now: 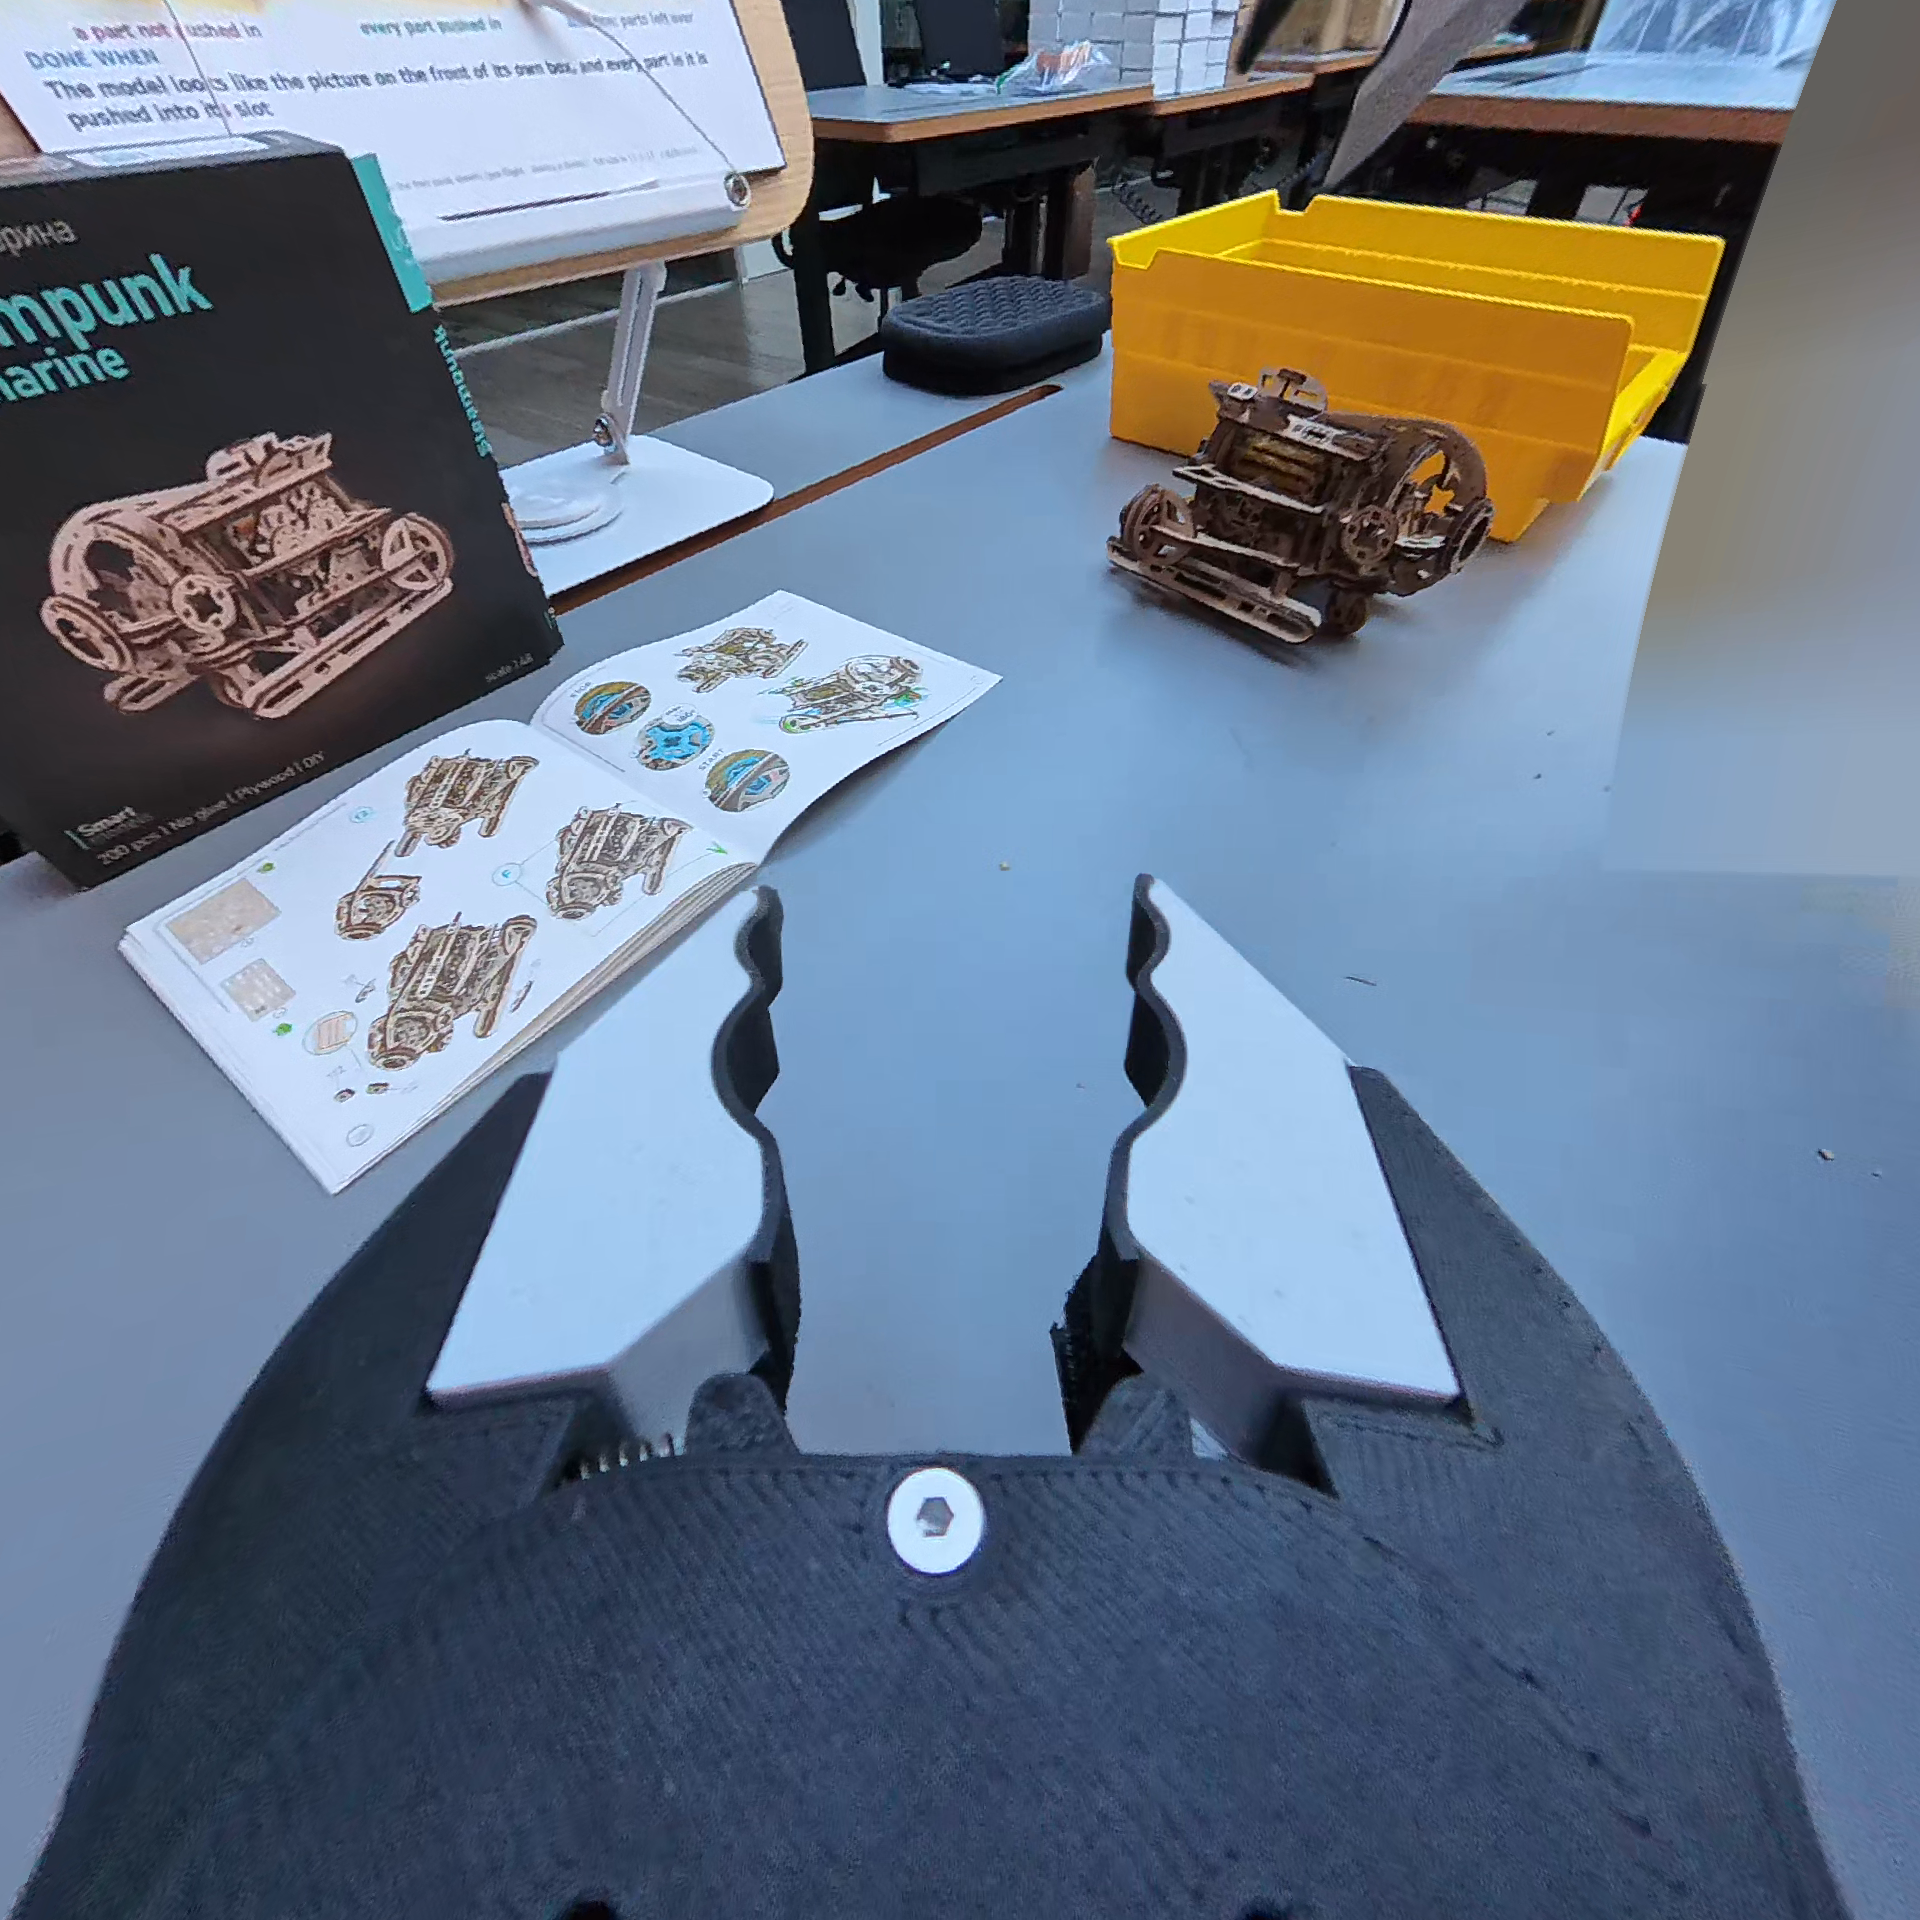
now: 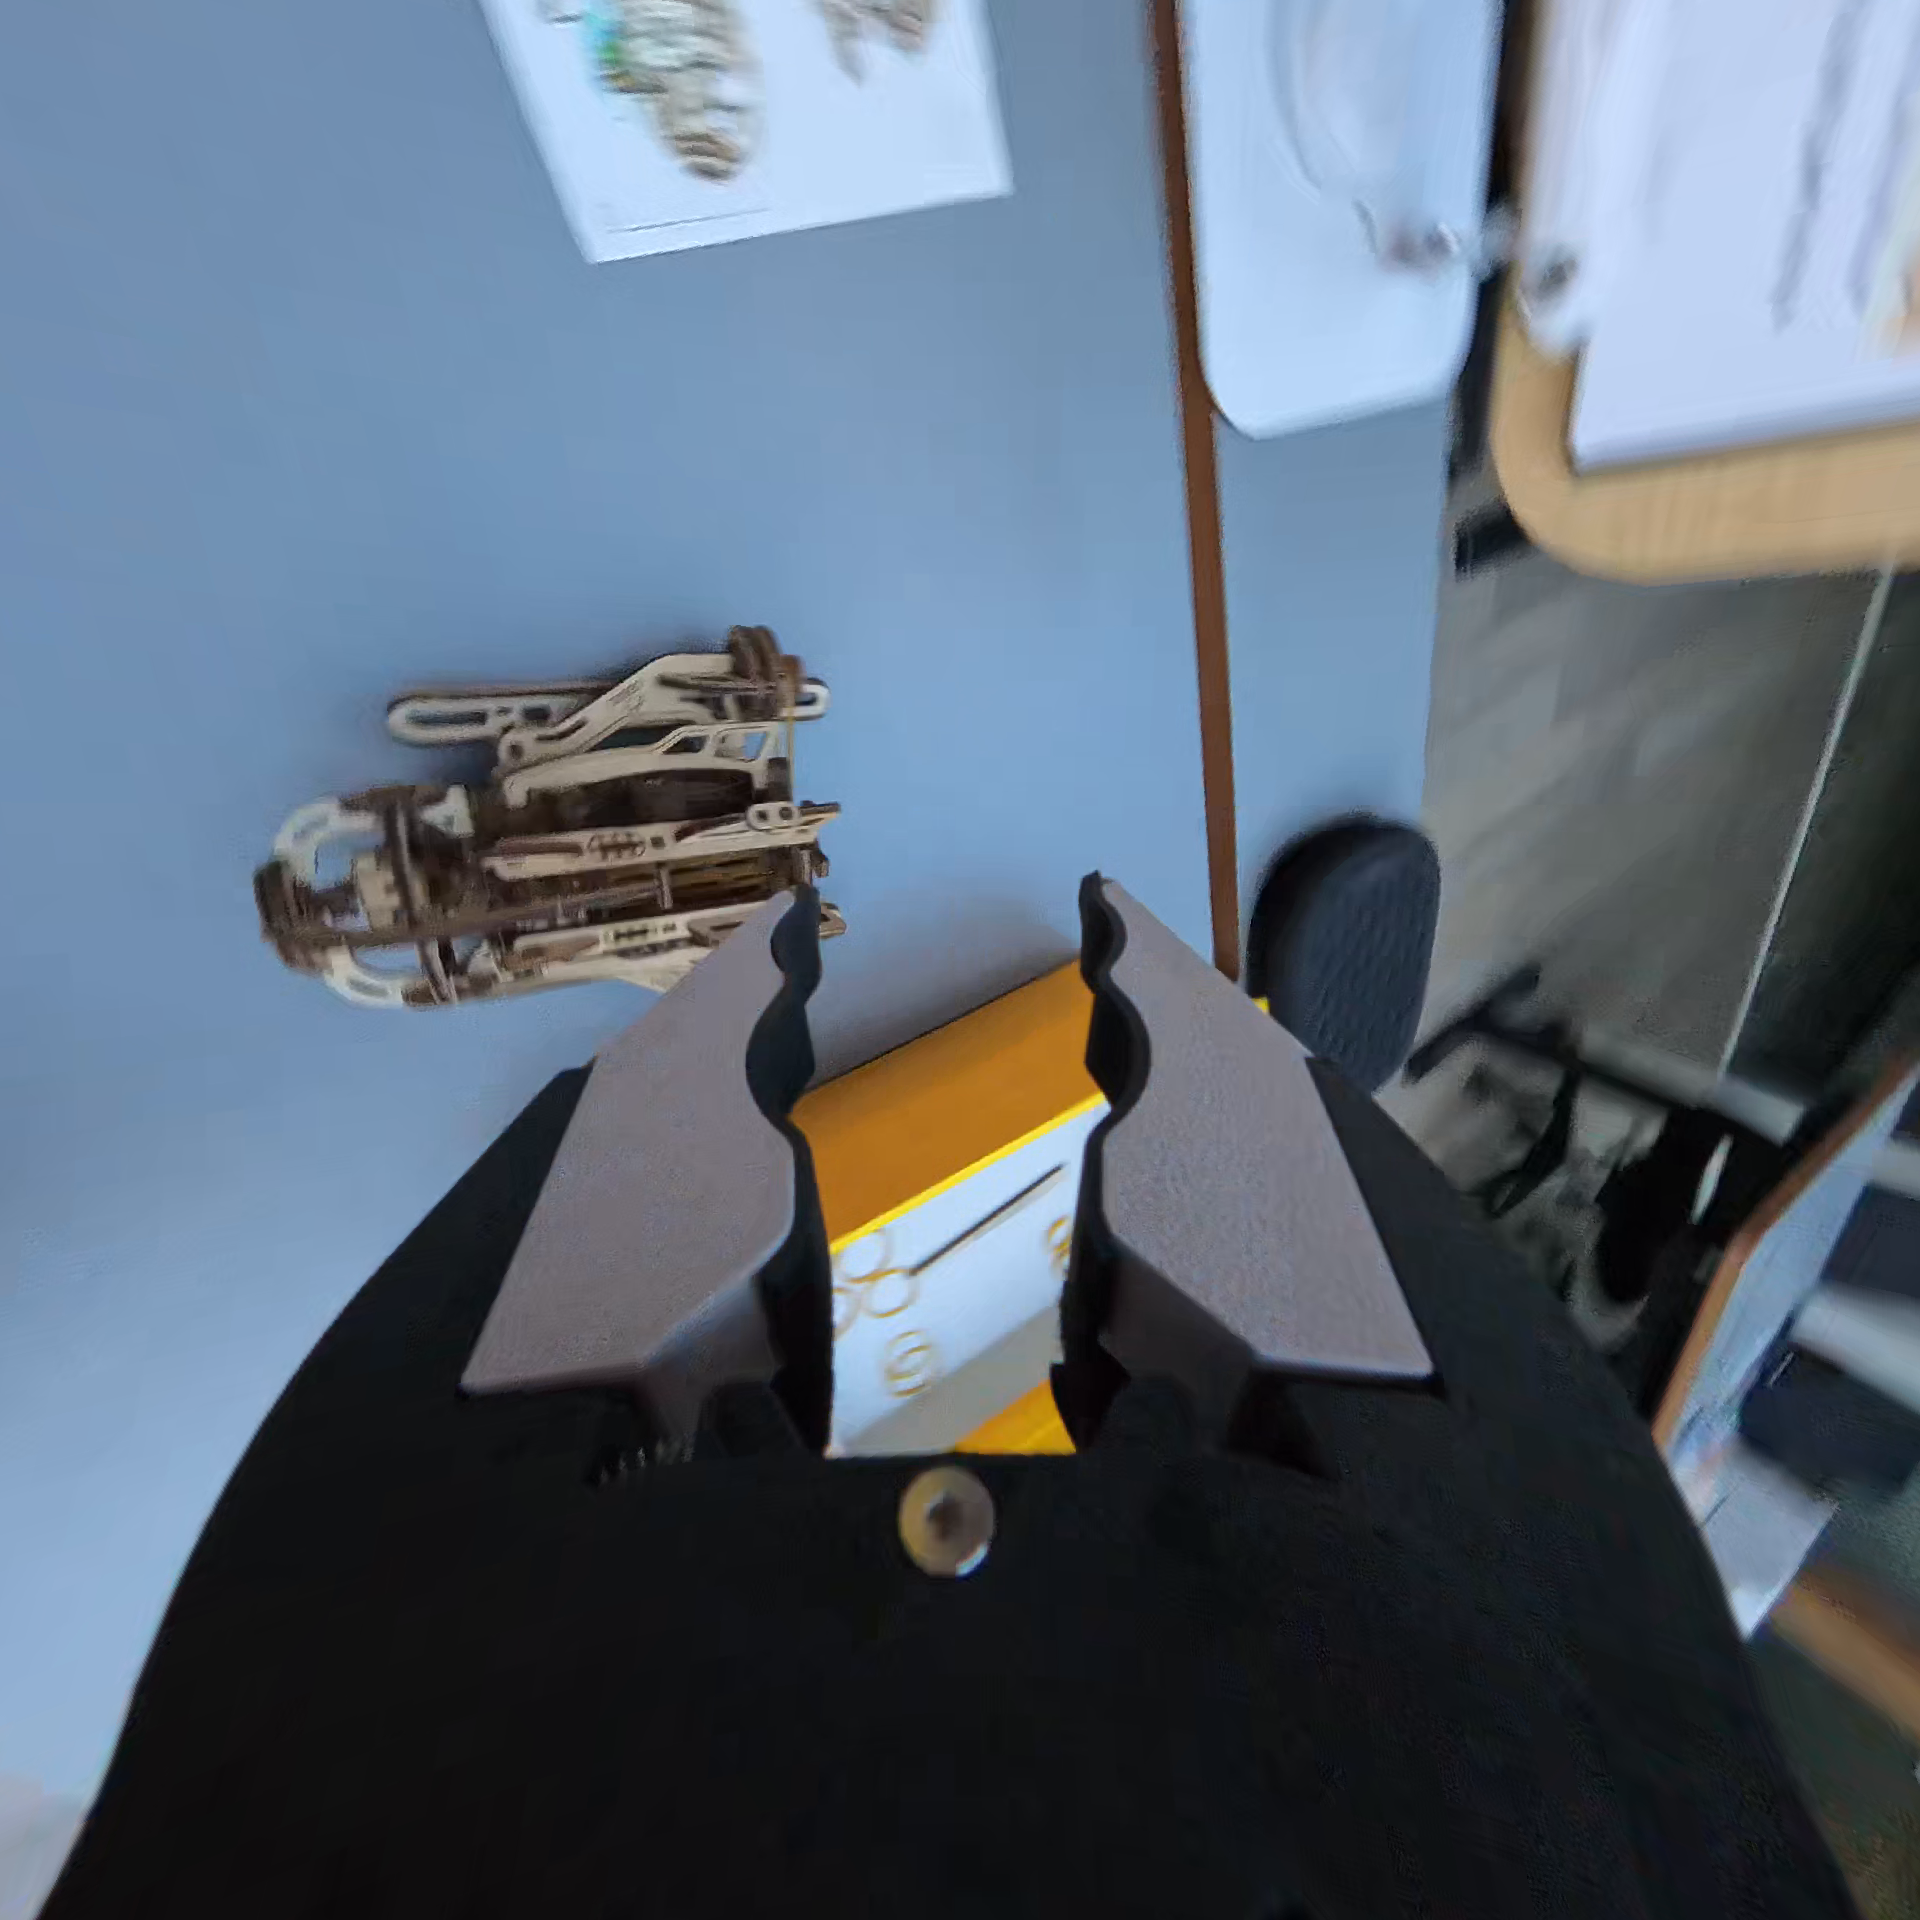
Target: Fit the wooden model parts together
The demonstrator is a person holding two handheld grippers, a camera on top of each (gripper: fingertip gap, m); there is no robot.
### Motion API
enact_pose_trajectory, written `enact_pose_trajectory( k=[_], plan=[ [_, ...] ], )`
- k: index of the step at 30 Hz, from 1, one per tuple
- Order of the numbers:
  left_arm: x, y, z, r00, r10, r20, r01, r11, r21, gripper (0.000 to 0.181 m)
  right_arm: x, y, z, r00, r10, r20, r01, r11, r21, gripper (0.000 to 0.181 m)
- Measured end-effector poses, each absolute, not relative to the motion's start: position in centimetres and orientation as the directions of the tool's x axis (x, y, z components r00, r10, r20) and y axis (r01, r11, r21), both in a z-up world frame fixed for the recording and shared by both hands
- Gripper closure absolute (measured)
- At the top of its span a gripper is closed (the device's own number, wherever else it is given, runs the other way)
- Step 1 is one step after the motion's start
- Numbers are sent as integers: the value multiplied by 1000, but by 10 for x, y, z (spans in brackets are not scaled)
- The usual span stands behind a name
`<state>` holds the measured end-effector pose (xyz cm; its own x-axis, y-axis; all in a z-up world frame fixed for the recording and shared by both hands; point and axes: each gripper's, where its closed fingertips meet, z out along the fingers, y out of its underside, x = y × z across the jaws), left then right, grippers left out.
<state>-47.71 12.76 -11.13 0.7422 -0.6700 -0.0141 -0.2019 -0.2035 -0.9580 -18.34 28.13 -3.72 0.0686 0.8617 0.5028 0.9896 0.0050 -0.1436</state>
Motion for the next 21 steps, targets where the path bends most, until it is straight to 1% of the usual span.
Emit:
enact_pose_trajectory(
  k=[2,3,4,5,7,8,10,13,14,15,17,18,21],
  plan=[
    [-473,126,-110,732,-681,-26,-206,-185,-961,116,-185,268,-50,-249,869,427,959,284,-19,130],
    [-471,126,-111,729,-683,-41,-218,-175,-960,116,-177,264,-58,-350,855,382,933,354,63,129],
    [-471,128,-113,730,-681,-59,-233,-166,-958,116,-170,263,-67,-421,840,343,907,395,147,123],
    [-471,129,-115,732,-677,-75,-246,-160,-956,115,-166,259,-75,-496,814,304,868,452,206,116],
    [-471,132,-118,738,-669,-87,-254,-156,-955,115,-167,254,-87,-630,725,279,776,571,267,109],
    [-471,134,-118,742,-665,-79,-244,-157,-957,116,-170,253,-91,-664,692,284,748,607,271,103],
    [-470,136,-118,754,-653,-72,-235,-165,-958,116,-168,247,-100,-719,642,267,695,670,262,101],
    [-467,138,-114,767,-629,-130,-267,-128,-955,118,-165,242,-110,-827,486,282,557,775,297,96],
    [-467,139,-113,770,-619,-154,-282,-115,-952,118,-164,238,-116,-853,444,275,514,808,290,97],
    [-467,140,-111,774,-609,-172,-295,-106,-950,119,-158,235,-124,-872,423,246,483,825,294,102],
    [-467,143,-110,782,-593,-191,-306,-99,-947,120,-153,238,-133,-898,369,239,432,843,322,104],
    [-466,145,-109,785,-589,-191,-304,-98,-948,120,-151,238,-137,-903,360,234,421,852,313,107],
    [-466,147,-108,794,-576,-195,-306,-102,-947,120,-155,238,-142,-892,380,243,439,857,271,109]
  ],
)
